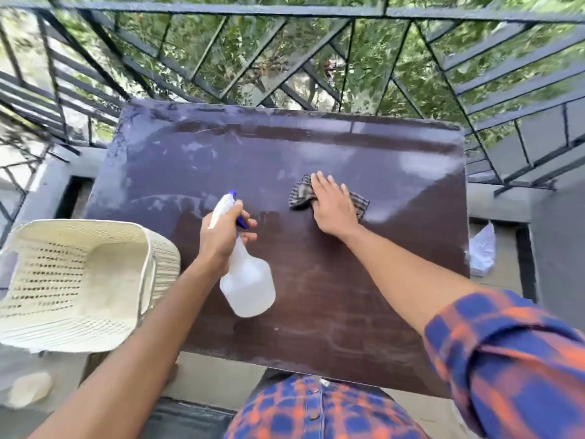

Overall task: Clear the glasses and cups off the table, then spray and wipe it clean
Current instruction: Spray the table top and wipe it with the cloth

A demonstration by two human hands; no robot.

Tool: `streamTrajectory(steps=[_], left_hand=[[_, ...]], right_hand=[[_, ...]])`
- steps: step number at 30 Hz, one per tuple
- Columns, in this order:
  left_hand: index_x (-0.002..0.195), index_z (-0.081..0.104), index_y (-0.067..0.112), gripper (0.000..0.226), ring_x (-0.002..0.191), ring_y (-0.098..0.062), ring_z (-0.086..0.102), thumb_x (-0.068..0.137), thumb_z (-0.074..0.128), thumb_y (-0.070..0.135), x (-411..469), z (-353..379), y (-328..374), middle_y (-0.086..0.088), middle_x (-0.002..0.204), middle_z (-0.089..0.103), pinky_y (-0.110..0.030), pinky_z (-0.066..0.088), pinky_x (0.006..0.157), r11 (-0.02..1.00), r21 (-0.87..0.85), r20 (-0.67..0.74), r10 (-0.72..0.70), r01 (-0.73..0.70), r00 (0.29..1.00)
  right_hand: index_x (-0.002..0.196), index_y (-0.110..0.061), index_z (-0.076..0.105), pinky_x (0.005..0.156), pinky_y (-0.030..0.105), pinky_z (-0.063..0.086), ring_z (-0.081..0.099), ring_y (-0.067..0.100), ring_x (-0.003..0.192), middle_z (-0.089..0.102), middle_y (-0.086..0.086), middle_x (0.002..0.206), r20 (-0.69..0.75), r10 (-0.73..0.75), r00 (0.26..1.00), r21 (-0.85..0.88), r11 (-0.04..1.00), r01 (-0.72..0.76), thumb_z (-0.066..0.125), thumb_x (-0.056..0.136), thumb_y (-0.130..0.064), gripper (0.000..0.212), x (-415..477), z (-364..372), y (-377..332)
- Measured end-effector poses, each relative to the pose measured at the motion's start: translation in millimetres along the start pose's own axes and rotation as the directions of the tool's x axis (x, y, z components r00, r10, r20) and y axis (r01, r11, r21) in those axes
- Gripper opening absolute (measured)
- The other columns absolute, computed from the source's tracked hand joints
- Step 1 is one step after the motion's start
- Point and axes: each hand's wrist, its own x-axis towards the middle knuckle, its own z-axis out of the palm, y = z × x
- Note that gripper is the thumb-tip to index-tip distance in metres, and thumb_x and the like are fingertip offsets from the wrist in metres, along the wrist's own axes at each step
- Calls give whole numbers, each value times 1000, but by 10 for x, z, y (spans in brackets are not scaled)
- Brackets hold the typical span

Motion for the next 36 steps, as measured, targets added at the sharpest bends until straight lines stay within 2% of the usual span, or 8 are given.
streamTrajectory(steps=[3,9,13,17,20,25,32,36], left_hand=[[80,62,6,29,63,-22,61,103,55,22,177,-132,121,-24,92,62,-20,50,47,1000,-13,-6,7,-8,1000],[82,62,3,29,65,-20,63,103,54,21,595,-303,290,-24,91,62,-23,55,52,1000,-1,25,2,-2,1000],[85,62,1,29,64,-21,61,104,53,21,777,-408,411,-19,84,63,-23,55,51,1000,5,59,6,-6,998],[85,64,0,29,62,-21,62,103,54,21,938,-484,504,-20,83,64,-30,57,57,1000,-2,75,21,-21,997],[90,63,-1,26,63,-20,63,103,54,20,1049,-501,547,-22,89,62,-30,58,57,1000,1,78,25,-25,997],[84,63,0,28,70,-18,68,103,54,19,1203,-497,565,-22,87,60,-29,59,56,999,34,120,30,-34,992],[79,67,5,32,51,-24,62,101,57,26,1389,-517,609,-12,73,72,-31,51,57,997,79,149,-8,-4,989],[79,65,5,31,50,-22,62,101,56,25,1473,-474,660,-13,74,71,-30,50,56,998,58,160,-6,-3,987]], right_hand=[[159,-17,19,123,47,9,15,24,153,15,2,167,19,22,1000,47,999,-23,42,103,-26,62,263,106,-444],[151,-17,42,118,46,26,40,22,144,40,2,158,55,-496,867,1,868,497,47,92,-14,59,-283,375,-523],[148,-11,44,114,57,33,46,35,139,47,12,152,-173,-119,978,-33,993,115,41,93,-16,56,220,115,167],[152,-15,38,119,47,18,32,30,146,36,7,160,-218,298,929,91,954,-285,44,100,-21,53,1063,-152,24],[146,-13,47,109,49,32,47,35,134,49,13,149,-131,-35,991,13,999,37,49,92,-20,54,1197,61,-621],[148,-17,47,114,42,30,44,22,140,45,0,155,40,-511,858,-1,859,512,58,94,-18,55,553,345,-728],[153,-15,38,124,47,12,26,26,150,36,3,160,-127,130,983,152,982,-110,47,98,-12,56,1643,-206,-316],[145,-11,48,114,52,28,41,33,141,48,10,151,-39,-160,986,71,984,162,53,91,-8,54,1743,-98,-850]])
